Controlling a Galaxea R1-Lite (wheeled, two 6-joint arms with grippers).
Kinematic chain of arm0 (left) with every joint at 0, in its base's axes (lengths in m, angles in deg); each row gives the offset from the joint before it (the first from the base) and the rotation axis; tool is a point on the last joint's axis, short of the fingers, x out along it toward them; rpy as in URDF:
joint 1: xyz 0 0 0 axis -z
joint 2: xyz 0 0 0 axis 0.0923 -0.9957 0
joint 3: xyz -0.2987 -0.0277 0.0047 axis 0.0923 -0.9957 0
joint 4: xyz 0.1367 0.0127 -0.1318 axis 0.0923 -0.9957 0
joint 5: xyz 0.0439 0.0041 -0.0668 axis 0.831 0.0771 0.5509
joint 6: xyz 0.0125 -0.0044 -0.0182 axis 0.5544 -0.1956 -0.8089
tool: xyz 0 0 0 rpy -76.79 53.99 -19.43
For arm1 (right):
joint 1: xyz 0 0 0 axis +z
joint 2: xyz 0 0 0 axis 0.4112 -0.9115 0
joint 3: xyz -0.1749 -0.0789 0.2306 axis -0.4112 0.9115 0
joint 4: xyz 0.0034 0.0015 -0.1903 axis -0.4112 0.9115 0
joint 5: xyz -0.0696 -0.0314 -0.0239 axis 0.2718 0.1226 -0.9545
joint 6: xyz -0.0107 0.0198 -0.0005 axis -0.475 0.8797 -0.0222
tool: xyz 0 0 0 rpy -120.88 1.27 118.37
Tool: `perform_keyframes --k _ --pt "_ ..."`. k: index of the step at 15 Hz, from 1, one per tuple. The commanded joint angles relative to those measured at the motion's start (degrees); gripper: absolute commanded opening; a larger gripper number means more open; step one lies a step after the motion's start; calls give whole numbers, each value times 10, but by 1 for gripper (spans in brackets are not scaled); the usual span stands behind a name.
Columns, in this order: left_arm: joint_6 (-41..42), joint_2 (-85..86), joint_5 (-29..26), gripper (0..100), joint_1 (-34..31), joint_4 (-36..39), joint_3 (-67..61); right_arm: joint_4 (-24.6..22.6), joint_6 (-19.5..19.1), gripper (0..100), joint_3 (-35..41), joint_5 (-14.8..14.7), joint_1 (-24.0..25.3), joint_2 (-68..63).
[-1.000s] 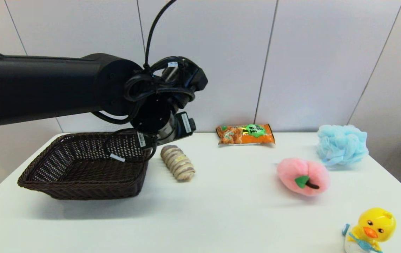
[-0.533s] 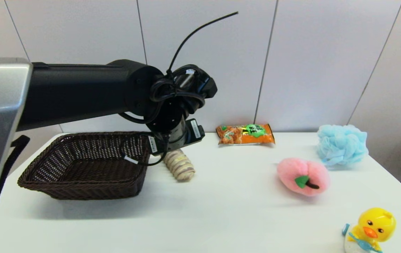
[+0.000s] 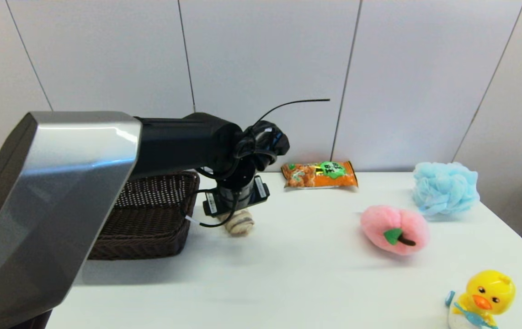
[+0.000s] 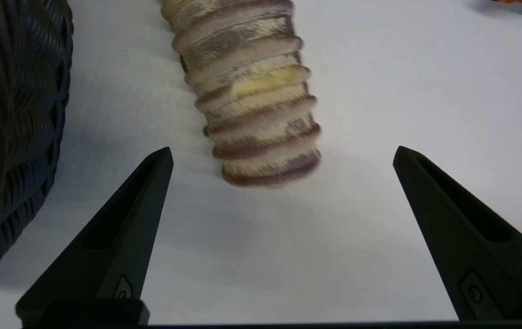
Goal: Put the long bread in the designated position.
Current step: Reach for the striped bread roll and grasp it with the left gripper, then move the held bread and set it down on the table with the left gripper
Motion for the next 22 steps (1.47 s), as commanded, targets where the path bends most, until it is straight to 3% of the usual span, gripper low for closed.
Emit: perform_keyframes --k 1,10,11,19,22 --pt "-6 -31 5 100 -17 5 1 0 0 100 0 0 0 0" --pt "-6 -52 7 100 -26 29 1 0 0 100 0 0 0 0" --pt "-6 -56 8 0 -26 29 1 0 0 100 0 0 0 0" --pt "2 -59 12 0 -26 30 4 0 0 100 0 0 0 0" --pt "71 -13 47 0 -25 98 5 0 0 100 0 0 0 0"
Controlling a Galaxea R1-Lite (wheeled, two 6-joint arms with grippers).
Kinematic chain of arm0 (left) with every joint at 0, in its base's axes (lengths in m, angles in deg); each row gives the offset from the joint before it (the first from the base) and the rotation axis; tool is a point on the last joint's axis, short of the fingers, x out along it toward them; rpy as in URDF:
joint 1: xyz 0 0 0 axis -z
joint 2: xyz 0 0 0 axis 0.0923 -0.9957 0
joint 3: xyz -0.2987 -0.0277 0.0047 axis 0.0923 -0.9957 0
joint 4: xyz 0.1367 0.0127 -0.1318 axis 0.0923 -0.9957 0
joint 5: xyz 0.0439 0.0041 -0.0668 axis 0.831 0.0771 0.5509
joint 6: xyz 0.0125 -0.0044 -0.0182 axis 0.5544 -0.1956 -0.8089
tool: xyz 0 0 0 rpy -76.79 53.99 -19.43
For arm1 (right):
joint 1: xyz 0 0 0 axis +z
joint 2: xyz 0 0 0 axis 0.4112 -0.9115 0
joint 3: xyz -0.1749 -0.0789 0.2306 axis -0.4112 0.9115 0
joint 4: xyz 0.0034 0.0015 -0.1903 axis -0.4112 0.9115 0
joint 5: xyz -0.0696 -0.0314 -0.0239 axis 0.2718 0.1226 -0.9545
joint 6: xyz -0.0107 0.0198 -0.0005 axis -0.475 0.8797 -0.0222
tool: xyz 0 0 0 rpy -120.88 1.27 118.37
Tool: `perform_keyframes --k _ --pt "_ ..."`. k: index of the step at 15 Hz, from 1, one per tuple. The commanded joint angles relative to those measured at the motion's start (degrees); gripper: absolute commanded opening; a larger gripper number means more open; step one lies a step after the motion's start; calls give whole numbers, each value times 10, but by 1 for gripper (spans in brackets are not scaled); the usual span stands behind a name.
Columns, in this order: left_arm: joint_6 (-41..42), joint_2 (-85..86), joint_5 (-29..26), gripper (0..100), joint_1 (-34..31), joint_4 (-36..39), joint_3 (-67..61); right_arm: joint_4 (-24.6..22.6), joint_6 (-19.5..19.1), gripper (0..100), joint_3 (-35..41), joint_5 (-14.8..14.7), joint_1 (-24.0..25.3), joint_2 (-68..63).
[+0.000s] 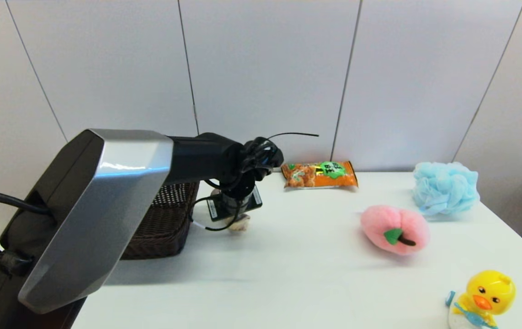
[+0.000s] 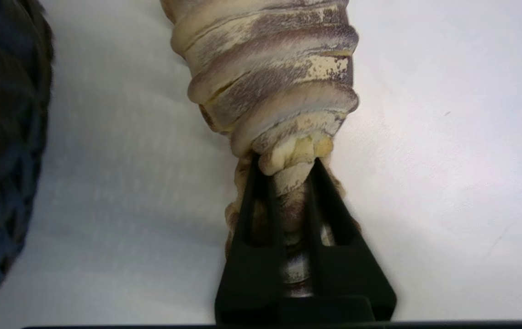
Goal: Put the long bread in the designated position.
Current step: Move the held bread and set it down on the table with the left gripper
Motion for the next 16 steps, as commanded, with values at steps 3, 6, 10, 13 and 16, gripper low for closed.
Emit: perform_keyframes --k 3,6,10,13,16 --pt "147 101 16 0 2 141 1 0 0 100 0 0 0 0" --pt "241 163 -34 0 3 202 -5 0 0 100 0 0 -1 0" --pt "359 265 -97 0 -1 195 -46 0 0 100 0 0 0 0" --pt "439 325 -100 0 -18 199 -82 0 0 100 0 0 0 0" --pt "487 380 -144 0 -37 201 -122 0 0 100 0 0 0 0"
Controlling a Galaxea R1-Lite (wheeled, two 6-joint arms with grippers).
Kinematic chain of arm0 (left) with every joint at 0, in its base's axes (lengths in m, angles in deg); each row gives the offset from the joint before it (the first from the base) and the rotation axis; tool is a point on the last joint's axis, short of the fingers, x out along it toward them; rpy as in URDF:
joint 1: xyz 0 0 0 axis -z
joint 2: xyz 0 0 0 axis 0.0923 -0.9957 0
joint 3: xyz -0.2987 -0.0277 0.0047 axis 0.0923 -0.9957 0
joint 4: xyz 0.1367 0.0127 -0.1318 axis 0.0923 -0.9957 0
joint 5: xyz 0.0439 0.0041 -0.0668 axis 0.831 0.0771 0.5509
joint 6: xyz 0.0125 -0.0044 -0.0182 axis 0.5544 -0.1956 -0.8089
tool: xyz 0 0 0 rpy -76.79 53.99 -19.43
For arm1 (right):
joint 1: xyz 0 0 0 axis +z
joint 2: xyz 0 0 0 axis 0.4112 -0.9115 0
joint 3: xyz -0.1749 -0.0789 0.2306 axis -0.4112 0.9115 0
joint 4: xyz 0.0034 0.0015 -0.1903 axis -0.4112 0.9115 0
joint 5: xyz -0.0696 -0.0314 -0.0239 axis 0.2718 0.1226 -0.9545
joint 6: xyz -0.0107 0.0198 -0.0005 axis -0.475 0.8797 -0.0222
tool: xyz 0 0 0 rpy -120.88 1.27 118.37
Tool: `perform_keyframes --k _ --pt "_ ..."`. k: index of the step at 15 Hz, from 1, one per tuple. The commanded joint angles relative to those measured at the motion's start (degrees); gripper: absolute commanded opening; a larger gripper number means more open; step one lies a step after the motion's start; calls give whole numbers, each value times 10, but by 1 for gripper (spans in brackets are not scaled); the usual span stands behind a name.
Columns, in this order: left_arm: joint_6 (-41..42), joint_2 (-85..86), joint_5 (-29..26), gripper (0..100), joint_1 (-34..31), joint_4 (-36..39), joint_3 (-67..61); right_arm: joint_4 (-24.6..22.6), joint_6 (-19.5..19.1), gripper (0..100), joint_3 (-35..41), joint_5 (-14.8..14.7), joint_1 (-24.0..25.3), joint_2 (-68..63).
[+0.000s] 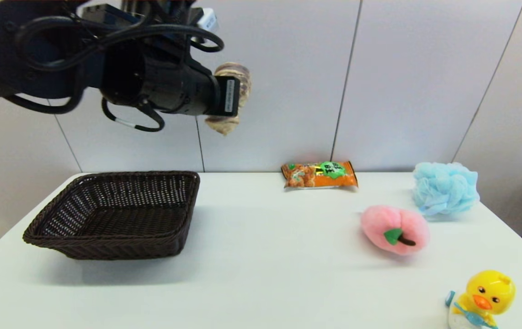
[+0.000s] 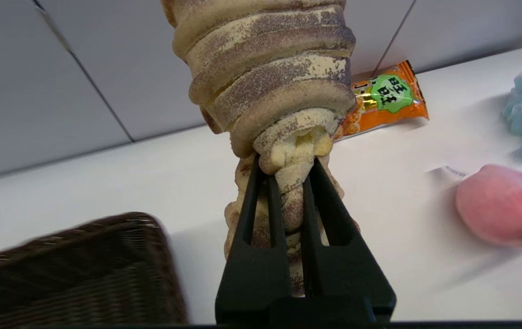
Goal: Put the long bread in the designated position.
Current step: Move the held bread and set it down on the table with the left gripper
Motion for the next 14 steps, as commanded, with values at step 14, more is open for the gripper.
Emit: perform_keyframes --k 14 --pt "195 374 -208 0 -160 -3 -334 0 0 100 0 0 0 0"
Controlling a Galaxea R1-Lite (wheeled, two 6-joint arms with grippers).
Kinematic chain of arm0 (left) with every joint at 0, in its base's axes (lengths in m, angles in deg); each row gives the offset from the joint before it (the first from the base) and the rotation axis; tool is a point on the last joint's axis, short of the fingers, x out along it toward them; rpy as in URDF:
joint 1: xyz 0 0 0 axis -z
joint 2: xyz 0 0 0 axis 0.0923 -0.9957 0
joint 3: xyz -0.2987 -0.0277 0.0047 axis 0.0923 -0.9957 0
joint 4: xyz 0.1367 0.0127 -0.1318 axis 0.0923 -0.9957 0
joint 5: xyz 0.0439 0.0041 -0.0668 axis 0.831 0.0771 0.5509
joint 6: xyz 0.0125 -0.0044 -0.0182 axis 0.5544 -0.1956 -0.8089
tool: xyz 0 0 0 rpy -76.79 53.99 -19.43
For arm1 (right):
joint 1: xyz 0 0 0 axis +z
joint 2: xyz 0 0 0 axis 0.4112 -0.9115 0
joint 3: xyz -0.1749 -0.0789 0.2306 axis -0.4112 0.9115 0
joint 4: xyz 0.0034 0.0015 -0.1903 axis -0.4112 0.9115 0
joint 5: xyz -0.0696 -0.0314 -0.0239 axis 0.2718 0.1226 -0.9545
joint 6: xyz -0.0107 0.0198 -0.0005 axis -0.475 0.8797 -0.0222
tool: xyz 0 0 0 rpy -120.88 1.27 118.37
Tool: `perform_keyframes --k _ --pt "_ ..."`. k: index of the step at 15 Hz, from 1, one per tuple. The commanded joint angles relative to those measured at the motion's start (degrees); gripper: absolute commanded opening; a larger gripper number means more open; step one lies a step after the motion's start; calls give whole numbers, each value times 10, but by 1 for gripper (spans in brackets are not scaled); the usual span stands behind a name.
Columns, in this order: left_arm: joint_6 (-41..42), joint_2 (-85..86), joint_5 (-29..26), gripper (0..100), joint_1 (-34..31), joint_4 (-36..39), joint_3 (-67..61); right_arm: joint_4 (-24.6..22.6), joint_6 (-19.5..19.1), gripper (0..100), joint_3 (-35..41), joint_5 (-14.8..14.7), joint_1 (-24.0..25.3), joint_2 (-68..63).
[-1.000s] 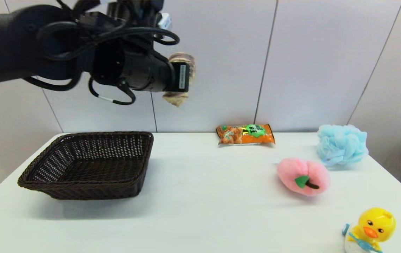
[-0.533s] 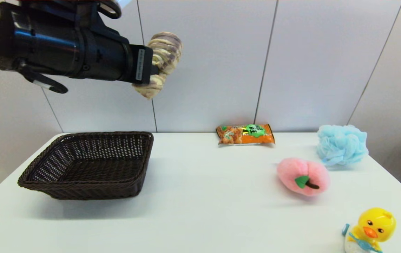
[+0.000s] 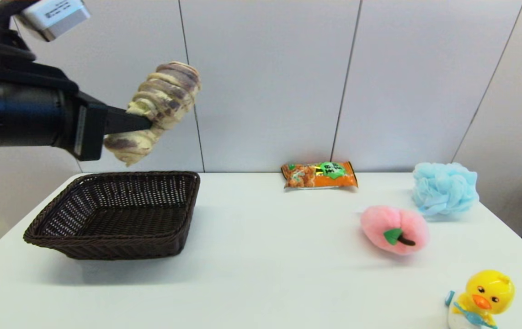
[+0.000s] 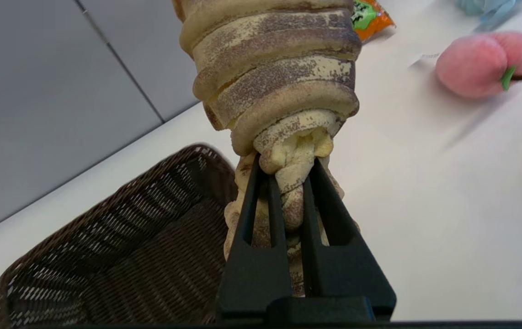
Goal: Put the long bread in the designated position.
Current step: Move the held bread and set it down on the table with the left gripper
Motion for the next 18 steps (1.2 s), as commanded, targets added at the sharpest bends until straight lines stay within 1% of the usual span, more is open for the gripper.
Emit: perform_keyframes --k 1,6,8,13,16,18 --pt "12 113 -8 0 -77 -5 -82 0 0 100 0 0 0 0" --pt "-1 208 -7 0 -171 -25 -182 0 0 100 0 0 0 0" --pt "-19 220 4 0 -189 -34 -200 0 0 100 0 0 0 0" --pt "-145 208 88 0 -188 -36 -217 0 0 100 0 0 0 0" --pt "-232 196 127 0 -188 -37 -235 0 0 100 0 0 0 0" --pt "-291 183 170 0 -188 -48 -234 0 0 100 0 0 0 0"
